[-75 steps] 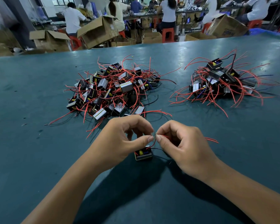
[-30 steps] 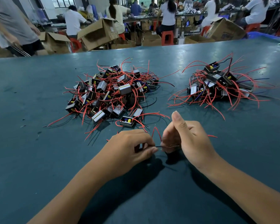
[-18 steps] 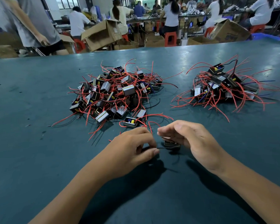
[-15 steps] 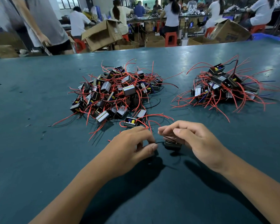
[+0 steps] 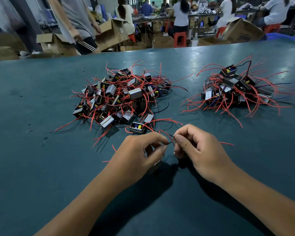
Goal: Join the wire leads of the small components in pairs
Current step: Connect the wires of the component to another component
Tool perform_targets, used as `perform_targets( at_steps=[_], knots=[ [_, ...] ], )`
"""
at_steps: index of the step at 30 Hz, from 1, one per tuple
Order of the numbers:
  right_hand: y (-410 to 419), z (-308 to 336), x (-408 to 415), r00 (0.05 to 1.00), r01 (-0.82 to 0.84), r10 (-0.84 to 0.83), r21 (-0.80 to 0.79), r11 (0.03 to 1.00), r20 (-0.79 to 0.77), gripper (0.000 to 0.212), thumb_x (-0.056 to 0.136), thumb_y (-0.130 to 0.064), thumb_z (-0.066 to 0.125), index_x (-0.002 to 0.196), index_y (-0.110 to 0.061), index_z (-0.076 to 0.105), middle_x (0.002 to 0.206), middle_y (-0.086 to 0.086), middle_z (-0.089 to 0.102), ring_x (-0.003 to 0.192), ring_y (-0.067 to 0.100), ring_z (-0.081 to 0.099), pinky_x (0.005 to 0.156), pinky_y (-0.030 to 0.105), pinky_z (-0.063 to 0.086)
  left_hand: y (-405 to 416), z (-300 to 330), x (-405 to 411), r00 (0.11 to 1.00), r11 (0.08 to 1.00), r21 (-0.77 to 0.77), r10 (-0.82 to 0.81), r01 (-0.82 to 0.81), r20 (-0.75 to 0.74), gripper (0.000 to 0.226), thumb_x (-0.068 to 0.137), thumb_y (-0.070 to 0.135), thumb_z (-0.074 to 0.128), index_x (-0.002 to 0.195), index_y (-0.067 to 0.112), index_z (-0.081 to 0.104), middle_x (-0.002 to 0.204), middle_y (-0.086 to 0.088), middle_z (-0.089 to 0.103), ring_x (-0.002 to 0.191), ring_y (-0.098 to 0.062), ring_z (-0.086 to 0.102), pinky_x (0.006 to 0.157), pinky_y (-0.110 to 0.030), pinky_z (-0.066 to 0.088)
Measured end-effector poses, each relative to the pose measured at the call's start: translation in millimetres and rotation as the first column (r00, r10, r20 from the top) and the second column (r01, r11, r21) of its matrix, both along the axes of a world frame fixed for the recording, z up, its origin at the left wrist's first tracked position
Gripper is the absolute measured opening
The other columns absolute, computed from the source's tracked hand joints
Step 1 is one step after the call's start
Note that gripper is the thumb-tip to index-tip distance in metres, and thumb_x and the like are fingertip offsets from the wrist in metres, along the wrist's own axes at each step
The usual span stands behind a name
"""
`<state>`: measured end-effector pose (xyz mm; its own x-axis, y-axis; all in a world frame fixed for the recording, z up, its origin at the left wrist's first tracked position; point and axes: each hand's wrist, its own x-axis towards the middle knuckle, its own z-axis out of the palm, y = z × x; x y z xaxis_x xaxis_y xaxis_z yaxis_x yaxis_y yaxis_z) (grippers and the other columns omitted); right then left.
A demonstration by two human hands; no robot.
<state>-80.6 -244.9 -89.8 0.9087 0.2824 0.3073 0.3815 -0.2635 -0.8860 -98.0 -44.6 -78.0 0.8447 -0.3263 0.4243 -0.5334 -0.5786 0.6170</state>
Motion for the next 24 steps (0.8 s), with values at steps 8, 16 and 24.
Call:
perform_targets(
  at_steps=[8, 16, 24],
  knots=[
    [2, 4, -4, 0.994, 0.003, 0.010, 0.121, 0.993, -0.107, 0.019, 0.095, -0.009, 0.061, 0.087, -0.025, 0.067, 0.072, 0.004, 0.072, 0.068, 0.019, 0.070, 0.069, 0.032, 0.059, -4, 2, -5, 0.995, 0.993, -0.085, 0.077, -0.082, -0.069, 0.011, 0.094, 0.032, 0.061, 0.086, 0.026, 0.065, 0.070, 0.010, 0.070, 0.064, -0.014, 0.066, 0.061, -0.037, 0.052],
    [9, 6, -9, 0.992, -0.006, 0.036, 0.232, 0.973, -0.125, 0.017, 0.094, -0.004, 0.061, 0.088, -0.018, 0.068, 0.067, 0.005, 0.068, 0.064, 0.013, 0.063, 0.063, 0.023, 0.054, -7, 3, -9, 0.990, 0.990, -0.087, 0.105, -0.113, -0.094, 0.013, 0.095, 0.025, 0.065, 0.082, 0.024, 0.067, 0.068, 0.011, 0.070, 0.059, -0.013, 0.067, 0.057, -0.036, 0.054],
    [14, 5, -12, 0.992, 0.012, 0.024, 0.285, 0.958, -0.124, 0.015, 0.094, -0.007, 0.063, 0.086, -0.018, 0.068, 0.068, 0.003, 0.064, 0.064, 0.015, 0.059, 0.062, 0.030, 0.051, -8, 4, -9, 0.989, 0.988, -0.090, 0.117, -0.125, -0.090, 0.013, 0.094, 0.028, 0.064, 0.081, 0.025, 0.067, 0.067, 0.013, 0.070, 0.058, -0.011, 0.066, 0.056, -0.035, 0.053]
  ],
)
